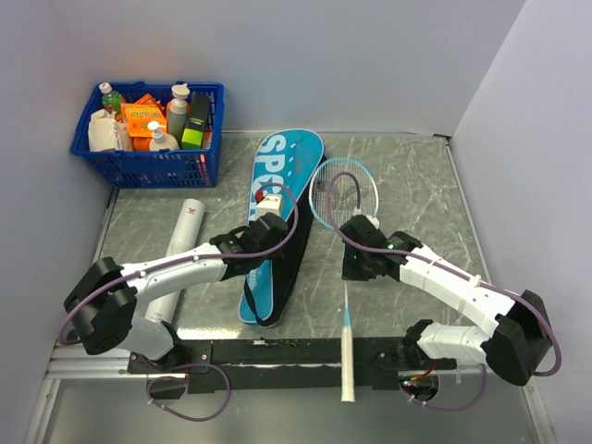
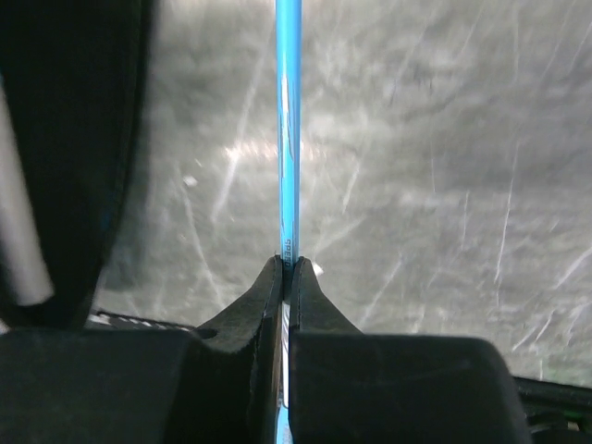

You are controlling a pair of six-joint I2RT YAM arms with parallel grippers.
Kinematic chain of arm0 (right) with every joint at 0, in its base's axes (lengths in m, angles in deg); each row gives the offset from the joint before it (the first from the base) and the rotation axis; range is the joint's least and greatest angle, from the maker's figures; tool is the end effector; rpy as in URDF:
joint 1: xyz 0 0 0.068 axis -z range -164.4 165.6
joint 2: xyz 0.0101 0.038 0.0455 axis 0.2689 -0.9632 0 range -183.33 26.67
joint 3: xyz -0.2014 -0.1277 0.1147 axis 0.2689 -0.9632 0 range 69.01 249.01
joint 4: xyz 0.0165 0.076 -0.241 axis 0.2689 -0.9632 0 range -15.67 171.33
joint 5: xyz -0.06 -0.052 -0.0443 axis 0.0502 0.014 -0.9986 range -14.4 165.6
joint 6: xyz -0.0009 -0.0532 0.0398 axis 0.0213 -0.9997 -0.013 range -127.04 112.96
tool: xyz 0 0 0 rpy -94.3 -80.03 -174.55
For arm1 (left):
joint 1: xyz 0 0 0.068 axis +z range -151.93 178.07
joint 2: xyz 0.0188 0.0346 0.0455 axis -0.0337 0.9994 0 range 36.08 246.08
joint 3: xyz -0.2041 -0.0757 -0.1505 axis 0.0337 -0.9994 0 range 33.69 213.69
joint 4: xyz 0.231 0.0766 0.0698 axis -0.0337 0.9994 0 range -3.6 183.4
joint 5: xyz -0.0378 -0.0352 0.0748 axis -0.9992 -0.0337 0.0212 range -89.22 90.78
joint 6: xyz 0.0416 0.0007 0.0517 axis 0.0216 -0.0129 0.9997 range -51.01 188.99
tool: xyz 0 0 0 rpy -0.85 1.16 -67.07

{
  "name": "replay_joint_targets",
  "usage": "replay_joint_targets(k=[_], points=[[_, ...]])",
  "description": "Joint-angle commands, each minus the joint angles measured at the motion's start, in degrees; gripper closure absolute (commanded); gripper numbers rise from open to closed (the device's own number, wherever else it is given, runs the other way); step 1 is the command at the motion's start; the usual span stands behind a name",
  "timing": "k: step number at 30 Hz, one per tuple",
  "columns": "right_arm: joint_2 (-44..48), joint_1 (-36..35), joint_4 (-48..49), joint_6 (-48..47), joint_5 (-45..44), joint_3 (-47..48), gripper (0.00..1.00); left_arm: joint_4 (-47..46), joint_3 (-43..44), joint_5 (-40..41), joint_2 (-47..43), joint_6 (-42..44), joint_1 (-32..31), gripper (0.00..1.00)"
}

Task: Pack up the badminton gear

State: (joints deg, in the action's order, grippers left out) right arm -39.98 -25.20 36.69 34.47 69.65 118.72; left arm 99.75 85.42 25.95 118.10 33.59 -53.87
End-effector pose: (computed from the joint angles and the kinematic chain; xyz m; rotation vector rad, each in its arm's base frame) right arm 0.1719 0.1410 0.2255 0.0521 2.6805 0.3420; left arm 0.2067 -0.2276 0.2154 0.1111 2.2602 -0.3022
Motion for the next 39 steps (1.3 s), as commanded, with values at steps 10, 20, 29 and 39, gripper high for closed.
replay_joint_targets(k=[10,20,29,39], points=[[-0.5,-8.0,-0.5,5.5,-1.3,-1.5,1.0,-2.7,1.9,3.8,-6.5,-2.7,0.2,0.99],[-12.7,-9.8,3.0,3.0,0.7,7.6,1.0,-3.0,1.7,2.9,-5.8,-2.3,0.2,0.99],[-23.9,-10.1,2.7,-1.1,0.7,20.1,1.0,-3.7,0.3,1.5,-6.4,-2.7,0.2,0.99],[-33.3,-1.8,17.4,-7.8,5.8,26.1,1.0,-3.8,-3.2,-0.8,-7.6,-3.3,-0.6,0.99]])
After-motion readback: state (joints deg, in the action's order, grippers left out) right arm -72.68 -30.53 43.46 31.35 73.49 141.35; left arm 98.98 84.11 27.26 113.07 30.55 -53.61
